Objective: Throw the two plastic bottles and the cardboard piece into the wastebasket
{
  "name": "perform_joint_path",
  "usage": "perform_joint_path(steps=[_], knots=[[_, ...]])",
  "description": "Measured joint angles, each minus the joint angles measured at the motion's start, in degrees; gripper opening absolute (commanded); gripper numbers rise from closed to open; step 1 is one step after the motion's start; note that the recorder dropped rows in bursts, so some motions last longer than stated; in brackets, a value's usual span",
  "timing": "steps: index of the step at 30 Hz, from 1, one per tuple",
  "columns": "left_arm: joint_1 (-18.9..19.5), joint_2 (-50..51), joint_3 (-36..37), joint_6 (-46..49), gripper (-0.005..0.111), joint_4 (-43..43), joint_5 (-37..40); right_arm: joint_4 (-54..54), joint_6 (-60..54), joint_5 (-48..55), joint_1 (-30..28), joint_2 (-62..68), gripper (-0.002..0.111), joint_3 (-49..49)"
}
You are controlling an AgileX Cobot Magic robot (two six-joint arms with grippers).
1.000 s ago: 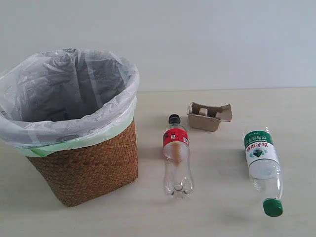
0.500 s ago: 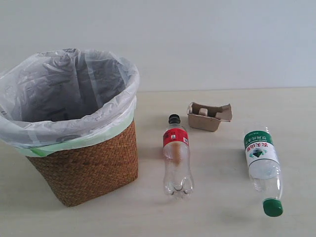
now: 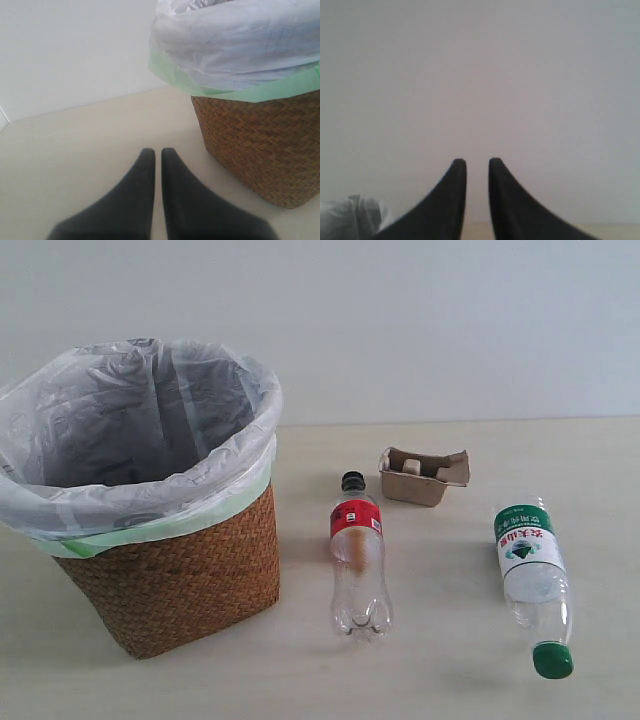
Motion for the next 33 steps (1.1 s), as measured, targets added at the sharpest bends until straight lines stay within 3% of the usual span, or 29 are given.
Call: perform_joint_path(steps=[3, 4, 11, 17, 25, 33], knots=[[0.0, 0.0, 0.0, 0.0, 0.004, 0.0, 0.0, 0.0, -0.6, 6.6, 0.0, 8.4, 0.099, -5.7], [0.0, 0.0, 0.0, 0.0, 0.004, 0.0, 0.0, 0.0, -0.9, 8.7, 0.0, 11.3, 0.104, -7.3], [0.0, 0.0, 0.0, 0.0, 0.004, 0.0, 0.0, -1.3, -1.4, 24.5, 0.0, 30.8, 0.104, -14.3], [0.0, 0.0, 0.0, 0.0, 0.004, 0.0, 0.0, -1.3, 1.1, 29.7, 0.0, 45.7, 0.104, -14.4], [0.0, 0.0, 0.0, 0.0, 0.004, 0.0, 0.0, -2.4, 4.1, 26.9, 0.0, 60.2, 0.104, -14.4], [0.0, 0.0, 0.0, 0.0, 0.004, 0.0, 0.0, -12.2, 14.5, 20.4, 0.0, 70.2, 0.104, -14.5]])
